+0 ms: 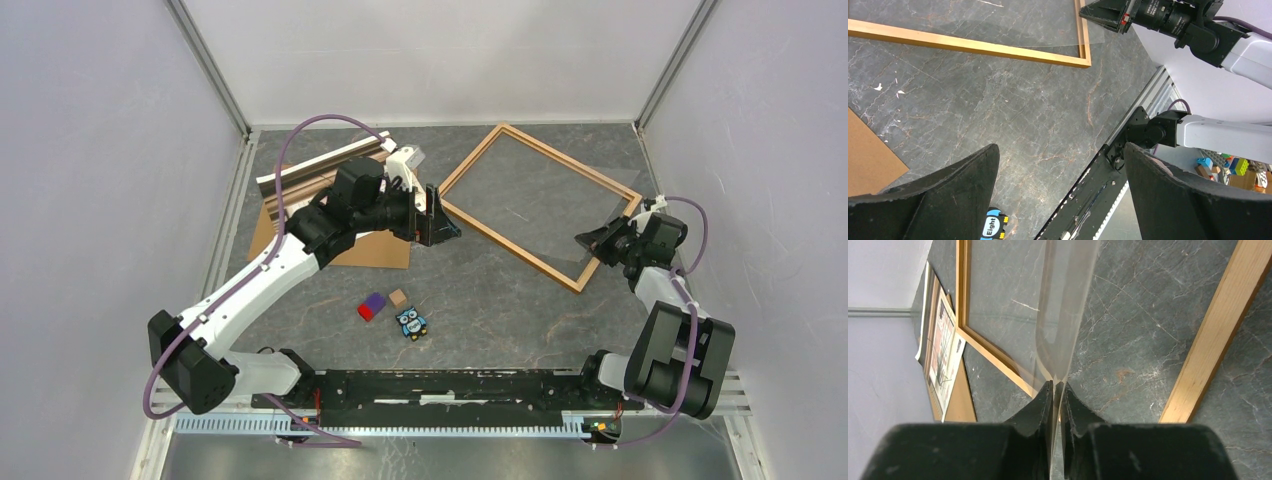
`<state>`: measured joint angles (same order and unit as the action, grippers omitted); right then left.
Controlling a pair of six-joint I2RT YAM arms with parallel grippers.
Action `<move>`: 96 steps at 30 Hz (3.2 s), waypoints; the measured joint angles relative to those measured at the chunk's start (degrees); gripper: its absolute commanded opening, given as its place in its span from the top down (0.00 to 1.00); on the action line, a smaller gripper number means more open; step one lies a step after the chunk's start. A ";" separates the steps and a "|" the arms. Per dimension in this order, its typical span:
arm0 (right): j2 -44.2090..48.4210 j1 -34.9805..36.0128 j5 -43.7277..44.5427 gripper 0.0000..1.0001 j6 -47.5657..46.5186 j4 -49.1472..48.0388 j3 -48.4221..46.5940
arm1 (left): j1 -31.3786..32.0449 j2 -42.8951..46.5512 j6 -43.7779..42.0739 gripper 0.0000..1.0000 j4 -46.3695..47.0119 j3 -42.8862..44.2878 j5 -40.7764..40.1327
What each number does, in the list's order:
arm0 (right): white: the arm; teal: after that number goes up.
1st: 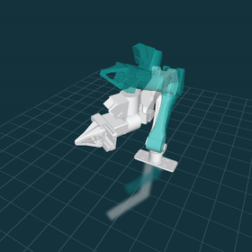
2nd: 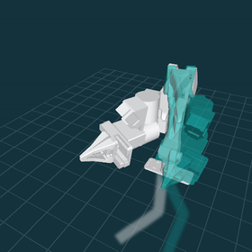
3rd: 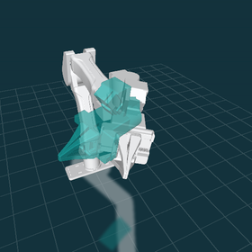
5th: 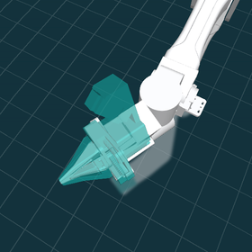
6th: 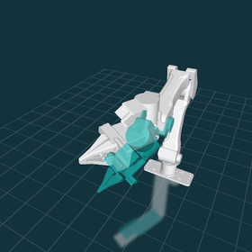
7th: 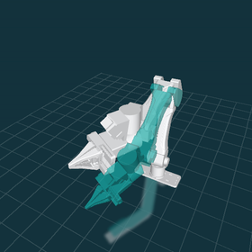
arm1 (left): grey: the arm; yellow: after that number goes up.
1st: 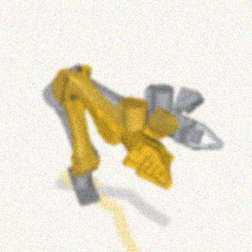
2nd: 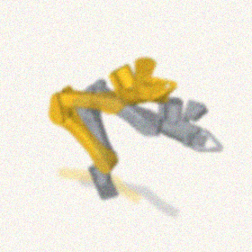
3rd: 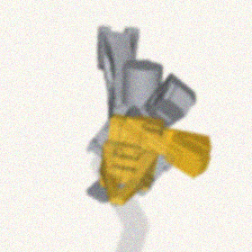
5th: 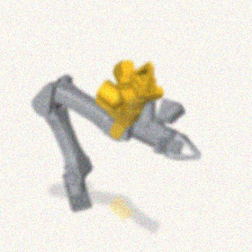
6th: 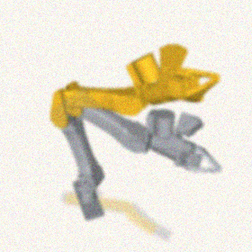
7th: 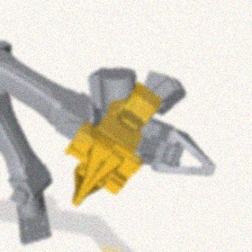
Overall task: Put the photo into the frame
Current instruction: Place the photo frame item in the photo frame, then move the photo frame to the center of the board.
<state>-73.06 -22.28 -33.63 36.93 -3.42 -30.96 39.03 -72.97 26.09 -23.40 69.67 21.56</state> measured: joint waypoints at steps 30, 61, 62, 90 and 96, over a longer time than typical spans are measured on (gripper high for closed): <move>2.82 0.00 18.99 0.02 -18.95 21.84 -10.56 | 0.00 -0.28 0.00 0.00 1.25 -0.63 1.51; 2.60 30.64 29.40 0.03 -18.71 17.62 -2.16 | 6.36 -2.36 -1.36 0.00 -4.61 -1.05 -12.52; 2.60 30.64 29.68 0.03 -18.53 17.55 -1.92 | 6.36 -1.77 -1.25 0.00 -5.29 -1.20 -13.18; 19.80 30.93 44.63 0.07 -15.19 31.04 2.71 | -4.90 -3.69 -1.27 0.00 -11.98 -0.98 -20.24; 17.27 34.49 36.37 0.06 -19.12 23.30 -4.37 | -16.37 -2.16 2.73 0.00 -7.72 -7.10 -13.33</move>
<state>-55.79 12.21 2.74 17.80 19.88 -35.33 22.65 -75.13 28.82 -31.11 62.57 8.23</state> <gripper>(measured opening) 0.937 0.996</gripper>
